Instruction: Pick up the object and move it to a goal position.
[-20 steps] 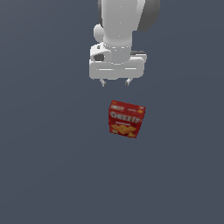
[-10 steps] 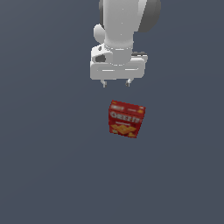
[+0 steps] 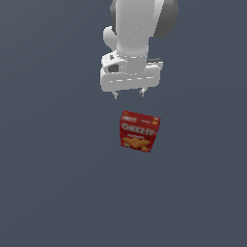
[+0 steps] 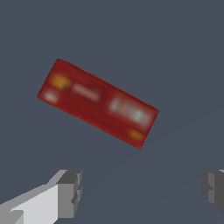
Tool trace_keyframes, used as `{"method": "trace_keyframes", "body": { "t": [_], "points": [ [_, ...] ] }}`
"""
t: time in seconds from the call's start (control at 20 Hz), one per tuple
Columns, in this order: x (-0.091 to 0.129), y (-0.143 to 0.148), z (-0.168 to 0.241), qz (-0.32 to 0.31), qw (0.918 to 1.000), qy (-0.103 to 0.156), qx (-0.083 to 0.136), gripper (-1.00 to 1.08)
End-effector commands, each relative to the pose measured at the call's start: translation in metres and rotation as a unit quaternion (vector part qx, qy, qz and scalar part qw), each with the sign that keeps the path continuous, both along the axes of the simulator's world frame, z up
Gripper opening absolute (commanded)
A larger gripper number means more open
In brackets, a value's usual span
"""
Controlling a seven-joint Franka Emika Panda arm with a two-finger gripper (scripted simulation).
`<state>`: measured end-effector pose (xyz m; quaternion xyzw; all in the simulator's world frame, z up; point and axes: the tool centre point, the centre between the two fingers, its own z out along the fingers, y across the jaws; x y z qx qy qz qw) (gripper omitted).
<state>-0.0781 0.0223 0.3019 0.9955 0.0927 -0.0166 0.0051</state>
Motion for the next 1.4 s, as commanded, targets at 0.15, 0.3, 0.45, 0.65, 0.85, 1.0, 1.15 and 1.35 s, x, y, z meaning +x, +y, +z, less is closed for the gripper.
{"method": "trace_keyframes", "body": {
  "t": [0.15, 0.3, 0.45, 0.65, 0.85, 1.0, 1.15, 1.35],
  "points": [
    [0.005, 0.004, -0.005, 0.054, 0.9986, -0.001, 0.002, 1.0],
    [0.009, 0.007, -0.009, 0.092, 0.9958, -0.001, 0.003, 1.0],
    [0.013, 0.01, -0.014, 0.133, 0.9911, -0.002, 0.004, 1.0],
    [0.018, 0.015, -0.019, 0.188, 0.9821, -0.003, 0.005, 1.0],
    [0.023, 0.019, -0.025, 0.242, 0.9701, -0.004, 0.007, 1.0],
    [0.027, 0.023, -0.03, 0.283, 0.9592, -0.005, 0.008, 1.0],
    [0.03, 0.026, -0.034, 0.322, 0.9465, -0.005, 0.009, 1.0],
    [0.035, 0.031, -0.04, 0.374, 0.9271, -0.007, 0.01, 1.0]
  ]
}}
